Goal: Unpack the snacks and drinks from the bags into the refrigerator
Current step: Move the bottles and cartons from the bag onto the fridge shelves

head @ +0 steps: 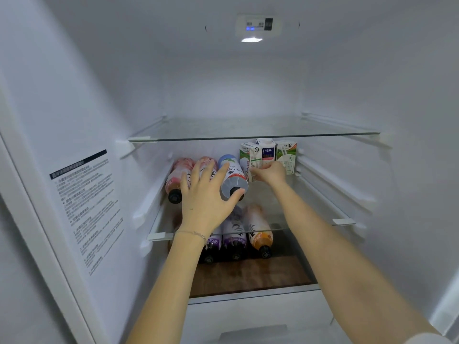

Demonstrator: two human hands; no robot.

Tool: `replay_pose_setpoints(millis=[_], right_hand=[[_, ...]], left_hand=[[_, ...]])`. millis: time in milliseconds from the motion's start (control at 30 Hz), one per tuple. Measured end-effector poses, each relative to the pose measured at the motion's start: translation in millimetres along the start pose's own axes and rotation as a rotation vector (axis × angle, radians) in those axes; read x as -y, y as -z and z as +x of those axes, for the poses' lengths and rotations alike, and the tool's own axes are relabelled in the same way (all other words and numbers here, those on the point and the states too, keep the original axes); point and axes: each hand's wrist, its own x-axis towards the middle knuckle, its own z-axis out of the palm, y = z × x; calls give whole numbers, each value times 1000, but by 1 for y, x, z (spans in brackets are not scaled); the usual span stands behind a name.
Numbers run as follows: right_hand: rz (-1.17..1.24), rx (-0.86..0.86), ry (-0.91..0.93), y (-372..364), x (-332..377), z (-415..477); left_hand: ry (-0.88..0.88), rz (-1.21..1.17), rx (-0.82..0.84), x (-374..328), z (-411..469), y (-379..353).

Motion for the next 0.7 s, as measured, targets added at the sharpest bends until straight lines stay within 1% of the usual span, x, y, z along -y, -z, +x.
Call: replay_pose_setpoints(millis=[367, 567, 700], right_hand=[[7, 100, -20, -6, 0, 1], [-200, -34, 216, 15, 10, -39], [-221, -77, 301, 37, 9, -87]], left_hand=[[1, 23, 17, -1, -1, -1], [11, 2, 49, 2, -6, 9], [-25, -33, 25, -1, -29, 18]])
